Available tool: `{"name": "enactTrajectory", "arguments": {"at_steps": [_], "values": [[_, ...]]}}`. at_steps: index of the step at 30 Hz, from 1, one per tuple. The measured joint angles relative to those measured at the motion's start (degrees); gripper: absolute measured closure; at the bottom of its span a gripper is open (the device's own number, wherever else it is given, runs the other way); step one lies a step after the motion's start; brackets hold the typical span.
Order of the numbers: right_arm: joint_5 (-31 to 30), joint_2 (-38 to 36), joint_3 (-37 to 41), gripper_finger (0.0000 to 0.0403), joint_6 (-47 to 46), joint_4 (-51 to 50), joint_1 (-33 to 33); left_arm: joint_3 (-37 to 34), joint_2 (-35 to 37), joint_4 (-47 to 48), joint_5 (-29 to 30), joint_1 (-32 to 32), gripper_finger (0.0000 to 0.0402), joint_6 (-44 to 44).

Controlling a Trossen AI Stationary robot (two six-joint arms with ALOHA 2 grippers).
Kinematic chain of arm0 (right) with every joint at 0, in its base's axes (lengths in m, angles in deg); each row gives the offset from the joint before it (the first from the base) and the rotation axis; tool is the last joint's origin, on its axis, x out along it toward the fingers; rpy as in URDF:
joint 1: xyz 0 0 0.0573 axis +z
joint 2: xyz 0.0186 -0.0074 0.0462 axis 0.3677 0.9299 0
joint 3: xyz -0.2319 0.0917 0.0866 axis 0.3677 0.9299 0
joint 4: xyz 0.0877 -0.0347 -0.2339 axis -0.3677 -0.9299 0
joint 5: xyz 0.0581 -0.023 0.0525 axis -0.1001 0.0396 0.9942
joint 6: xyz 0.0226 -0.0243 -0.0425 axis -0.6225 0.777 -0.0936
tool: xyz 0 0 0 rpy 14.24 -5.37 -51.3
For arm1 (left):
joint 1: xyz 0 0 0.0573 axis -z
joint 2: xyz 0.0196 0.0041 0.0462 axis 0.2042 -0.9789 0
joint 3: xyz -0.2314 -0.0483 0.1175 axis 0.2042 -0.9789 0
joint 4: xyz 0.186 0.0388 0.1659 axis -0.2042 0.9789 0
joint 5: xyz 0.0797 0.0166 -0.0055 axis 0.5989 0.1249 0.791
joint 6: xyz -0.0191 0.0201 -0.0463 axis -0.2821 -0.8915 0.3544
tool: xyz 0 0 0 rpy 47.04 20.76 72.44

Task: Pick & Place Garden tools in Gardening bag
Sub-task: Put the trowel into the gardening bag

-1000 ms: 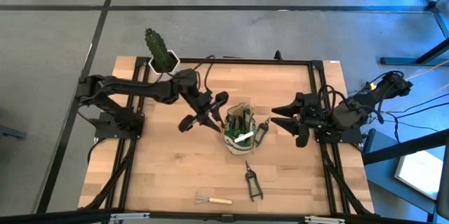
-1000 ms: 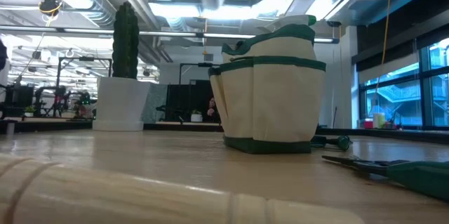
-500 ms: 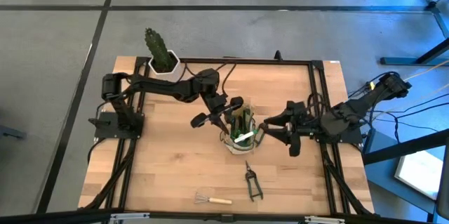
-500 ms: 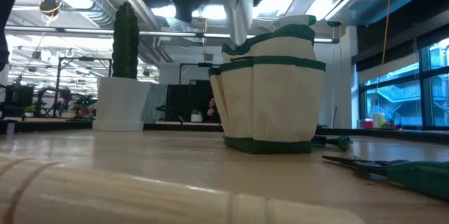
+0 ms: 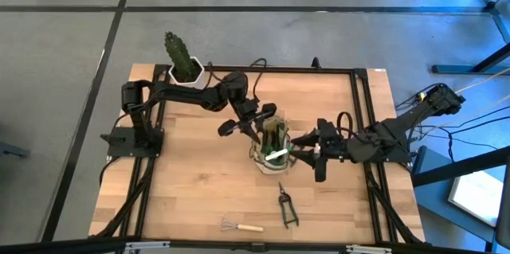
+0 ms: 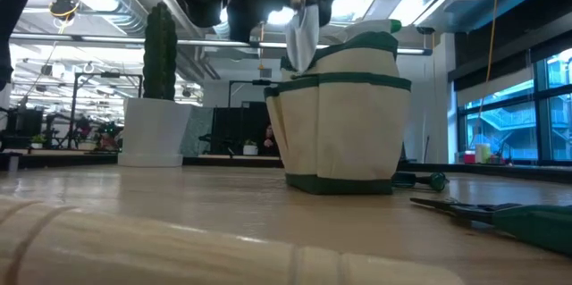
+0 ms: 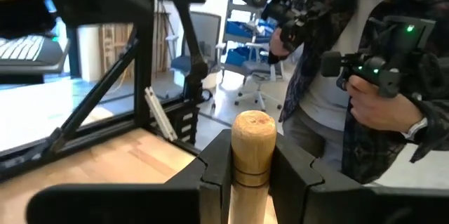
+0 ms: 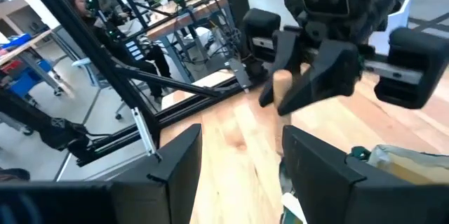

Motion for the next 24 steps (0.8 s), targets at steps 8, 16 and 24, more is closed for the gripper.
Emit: {"name": "enactTrajectory", "arguments": {"at_steps": [8,16,24], "values": [[0.0,0.0,0.0,0.0202,0.0,0.0,-0.1,0.1,0.0,-2.5,0.1,-0.5,0.0343,2.7],[-0.1,0.0,0.0,0.0202,0.0,-0.1,-0.1,0.1,0.0,7.0,2.5,-0.4,0.0343,-4.1],[-0.2,0.2,0.0,0.0202,0.4,-0.3,-0.1,0.1,0.0,9.0,4.0,0.7,0.0343,-2.8]]}}
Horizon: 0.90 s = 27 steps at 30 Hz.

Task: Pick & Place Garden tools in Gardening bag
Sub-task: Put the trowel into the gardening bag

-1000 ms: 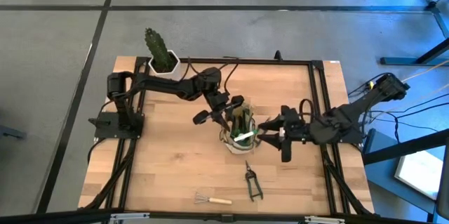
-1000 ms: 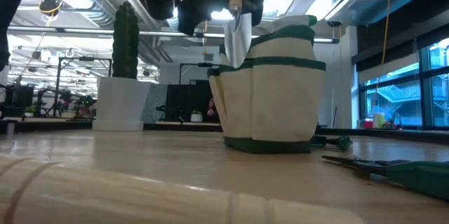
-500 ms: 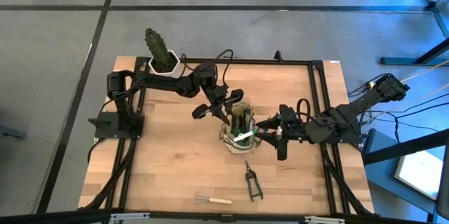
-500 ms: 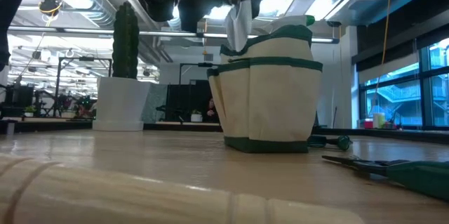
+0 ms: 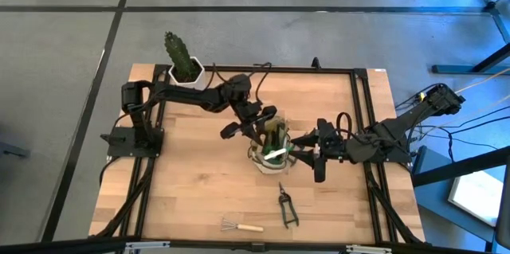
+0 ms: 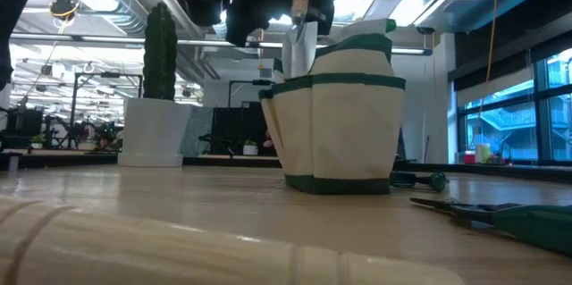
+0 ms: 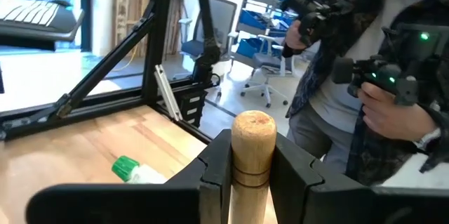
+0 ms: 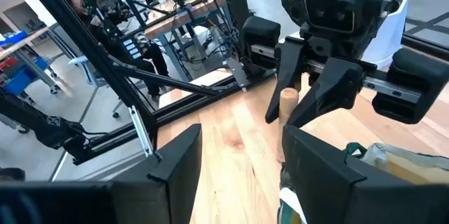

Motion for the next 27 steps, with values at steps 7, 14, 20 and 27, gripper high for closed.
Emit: {"name": "enactTrajectory", "arguments": {"at_steps": [7,14,20,27], "values": [[0.0,0.0,0.0,0.0202,0.2,0.1,0.0,0.0,0.1,3.2,10.1,2.4,0.0343,1.9],[0.0,0.0,0.0,0.0202,0.8,0.1,0.0,0.0,0.1,3.7,11.9,3.6,0.0343,-1.0],[0.0,0.0,0.0,0.0202,1.0,-1.0,0.0,-1.7,0.1,3.6,12.3,2.8,0.0343,-0.8],[-0.5,0.0,0.0,0.0202,1.1,-1.3,-0.2,-1.9,0.0,-1.3,11.2,3.0,0.0343,1.5]]}}
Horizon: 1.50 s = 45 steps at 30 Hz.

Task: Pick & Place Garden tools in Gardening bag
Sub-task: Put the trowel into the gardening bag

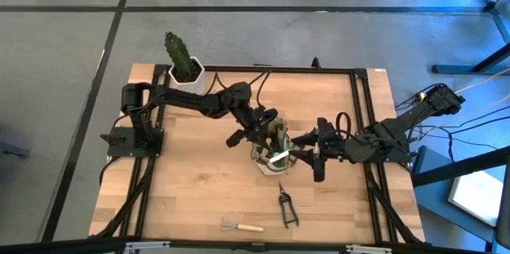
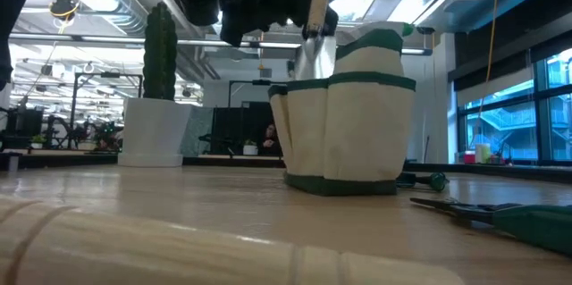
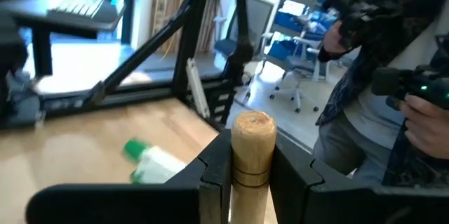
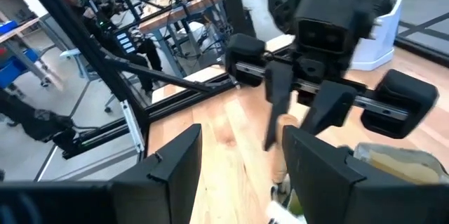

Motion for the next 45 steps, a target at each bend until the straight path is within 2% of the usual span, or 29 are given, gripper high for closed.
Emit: {"name": "enactTrajectory", "arguments": {"at_steps": [7,14,20,36,45], "values": [[-0.5,0.0,0.0,0.0202,0.0,0.0,0.0,0.0,-0.2,-1.9,-0.3,1.0,0.0343,0.4],[-2.3,0.0,0.0,0.0202,-0.2,0.0,0.0,0.0,-5.1,-3.7,-1.8,1.8,0.0343,1.7],[-2.3,0.0,0.0,0.0202,-0.3,-0.2,0.0,0.0,-8.5,-10.2,-3.2,2.5,0.0343,3.3],[-3.5,0.0,0.0,0.0202,-0.9,-2.9,0.0,0.0,-10.9,-9.8,-9.2,1.0,0.0343,0.3],[-2.4,1.1,0.0,0.0202,-2.0,-3.6,-1.1,0.0,-10.9,-3.9,-9.8,1.0,0.0343,-6.5]]}}
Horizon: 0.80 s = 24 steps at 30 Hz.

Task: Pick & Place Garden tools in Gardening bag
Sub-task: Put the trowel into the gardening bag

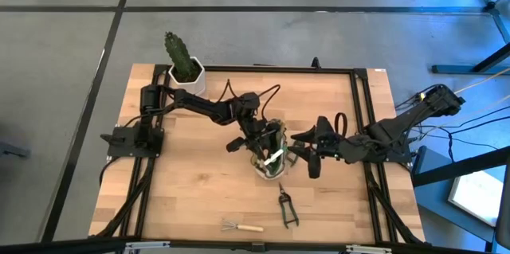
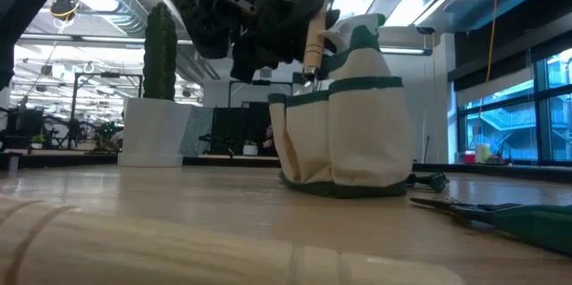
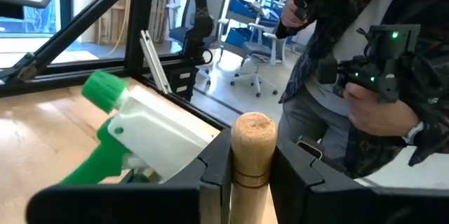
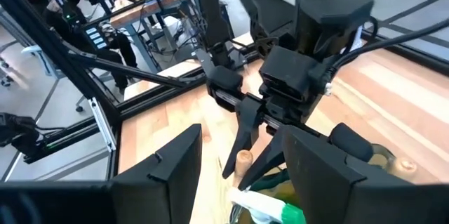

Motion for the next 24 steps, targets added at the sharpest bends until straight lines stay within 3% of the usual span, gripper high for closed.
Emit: {"name": "enactTrajectory", "arguments": {"at_steps": [11,18,21,24], "values": [[0.4,0.7,0.0,0.0202,0.0,0.0,-0.1,0.1,0.0,-2.8,3.1,0.1,0.0343,0.4],[0.4,0.7,0.0,0.0202,-0.2,0.1,-0.1,4.8,0.0,-1.5,4.8,0.0,0.0343,-2.2],[0.4,0.7,0.0,0.0202,-0.5,0.1,-0.1,7.4,0.4,3.4,3.3,-0.1,0.0343,-5.2],[0.3,0.7,0.0,0.0202,-0.6,0.1,-0.3,10.3,0.5,14.1,3.5,0.0,0.0343,-12.6]]}}
